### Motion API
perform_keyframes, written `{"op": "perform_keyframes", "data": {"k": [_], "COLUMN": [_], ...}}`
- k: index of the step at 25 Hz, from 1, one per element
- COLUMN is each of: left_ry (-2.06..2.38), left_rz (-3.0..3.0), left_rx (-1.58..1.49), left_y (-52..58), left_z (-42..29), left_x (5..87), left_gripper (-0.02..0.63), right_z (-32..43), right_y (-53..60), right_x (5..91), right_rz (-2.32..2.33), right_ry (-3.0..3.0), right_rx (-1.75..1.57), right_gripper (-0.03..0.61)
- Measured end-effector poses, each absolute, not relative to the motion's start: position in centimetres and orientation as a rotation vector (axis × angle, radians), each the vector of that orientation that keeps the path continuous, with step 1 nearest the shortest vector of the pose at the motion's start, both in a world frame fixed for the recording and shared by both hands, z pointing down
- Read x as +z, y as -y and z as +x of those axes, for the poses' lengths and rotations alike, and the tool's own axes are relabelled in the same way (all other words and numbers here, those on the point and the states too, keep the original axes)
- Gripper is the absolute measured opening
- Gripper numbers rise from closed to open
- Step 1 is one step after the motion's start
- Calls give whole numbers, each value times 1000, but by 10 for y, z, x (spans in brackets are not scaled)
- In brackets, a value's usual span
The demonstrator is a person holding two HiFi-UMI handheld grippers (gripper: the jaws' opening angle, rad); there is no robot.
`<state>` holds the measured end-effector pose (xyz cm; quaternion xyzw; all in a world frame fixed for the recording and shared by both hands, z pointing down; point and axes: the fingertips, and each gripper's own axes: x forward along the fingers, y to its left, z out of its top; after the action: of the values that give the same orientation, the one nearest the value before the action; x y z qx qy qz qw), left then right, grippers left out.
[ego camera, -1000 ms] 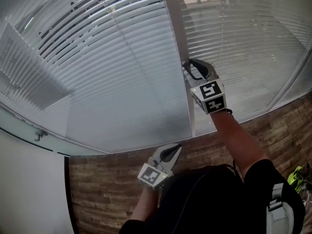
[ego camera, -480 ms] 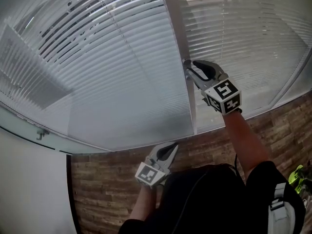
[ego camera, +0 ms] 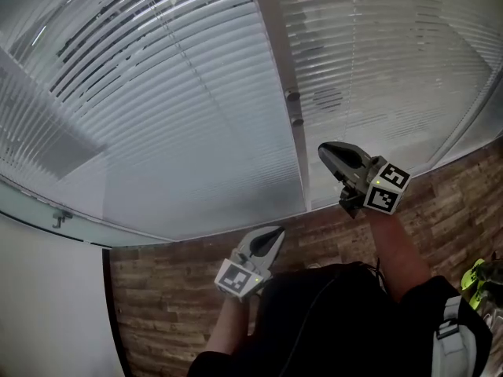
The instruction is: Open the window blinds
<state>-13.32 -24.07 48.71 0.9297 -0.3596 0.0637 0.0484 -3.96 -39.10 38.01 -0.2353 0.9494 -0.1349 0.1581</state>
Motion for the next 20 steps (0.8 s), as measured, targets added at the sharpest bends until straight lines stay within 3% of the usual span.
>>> {"op": "perform_keyframes", "data": {"k": [9,20], "left_ry": [1065,1056], "left_rz": [2858,2821], "left_rx": [182,169], "left_y": [245,254], "left_z": [-119,-122], "left_x": [499,500], "left_gripper": [5,4], "right_z": [-41,-39], "right_y": [322,281], "right_x": [444,495], "right_rz": [-312,-198], "right_ry": [-2797,-2912], "right_rx": [-412,-495], "right_gripper": [6,6]}}
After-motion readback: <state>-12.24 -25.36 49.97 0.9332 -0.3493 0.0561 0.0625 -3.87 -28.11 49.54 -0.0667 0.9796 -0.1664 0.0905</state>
